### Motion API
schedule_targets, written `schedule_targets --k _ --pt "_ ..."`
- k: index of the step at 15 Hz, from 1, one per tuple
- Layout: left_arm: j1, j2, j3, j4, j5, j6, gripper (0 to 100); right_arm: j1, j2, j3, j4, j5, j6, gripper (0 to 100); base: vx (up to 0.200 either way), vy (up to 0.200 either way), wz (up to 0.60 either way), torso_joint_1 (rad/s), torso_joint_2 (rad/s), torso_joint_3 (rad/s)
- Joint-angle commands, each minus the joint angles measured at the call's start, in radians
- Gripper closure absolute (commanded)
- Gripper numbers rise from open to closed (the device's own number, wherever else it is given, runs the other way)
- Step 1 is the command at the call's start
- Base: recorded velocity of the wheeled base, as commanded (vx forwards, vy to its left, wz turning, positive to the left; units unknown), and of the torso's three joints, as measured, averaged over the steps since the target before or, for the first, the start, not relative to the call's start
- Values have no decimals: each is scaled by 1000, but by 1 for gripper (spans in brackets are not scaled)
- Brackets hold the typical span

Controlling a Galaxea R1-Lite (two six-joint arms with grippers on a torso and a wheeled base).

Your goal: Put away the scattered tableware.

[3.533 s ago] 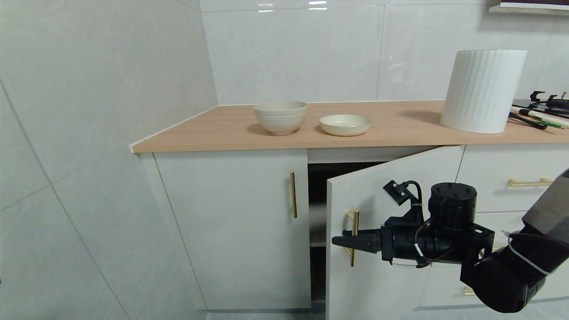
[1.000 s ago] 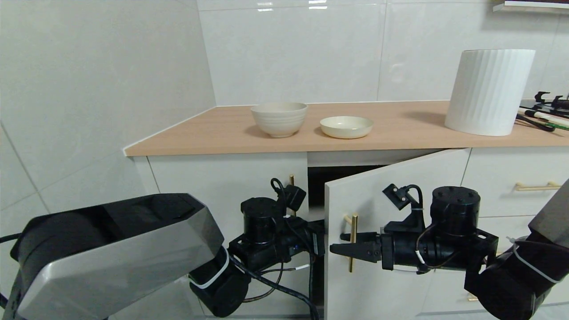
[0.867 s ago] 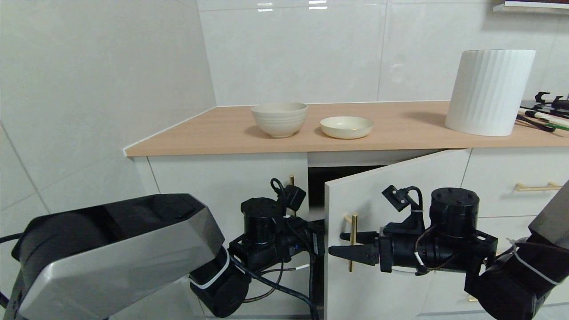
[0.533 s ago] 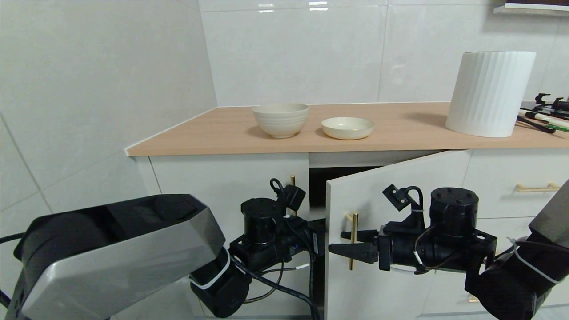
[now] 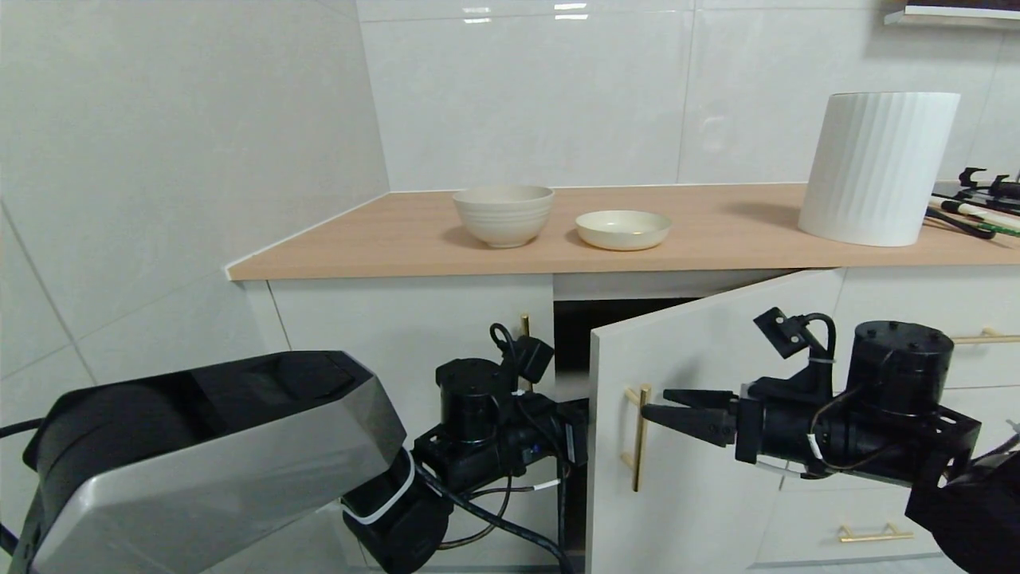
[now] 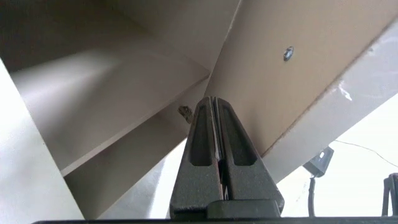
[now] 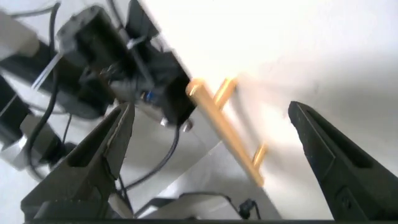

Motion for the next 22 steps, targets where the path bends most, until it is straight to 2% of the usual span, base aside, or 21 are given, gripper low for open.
schedule_targets --k 1,3,4,5,6,7,8,11,12,19,22 --pt "1 -6 -1 -1 5 -3 100 2 -93 74 9 3 -27 0 0 0 0 0 0 0" --pt "3 -9 -5 1 5 -4 100 2 -137 123 21 -2 -32 0 0 0 0 0 0 0" --pt "3 -20 -1 1 5 -6 100 5 -136 146 21 -39 -64 0 0 0 0 0 0 0" --pt "3 -31 -1 1 5 -35 100 42 -126 181 27 -183 -139 0 0 0 0 0 0 0" --pt "3 -45 -2 1 5 -72 100 92 -137 204 28 -321 -150 0 0 0 0 0 0 0" --pt "3 -54 -2 1 5 -90 100 143 -171 222 33 -367 -150 0 0 0 0 0 0 0" --pt "3 -55 -2 2 5 -92 100 181 -206 233 59 -367 -153 0 0 0 0 0 0 0" --pt "1 -55 -1 6 4 -92 100 307 -333 158 335 -368 -153 0 0 0 0 0 0 0" --pt "-4 -55 2 7 5 -92 100 324 -356 135 406 -368 -153 0 0 0 0 0 0 0" --pt "-45 -55 -8 81 4 -90 100 351 -363 138 427 -371 -153 0 0 0 0 0 0 0" --pt "-56 -55 -41 111 2 -90 100 354 -364 141 427 -373 -153 0 -200 0 0 4 1 4"
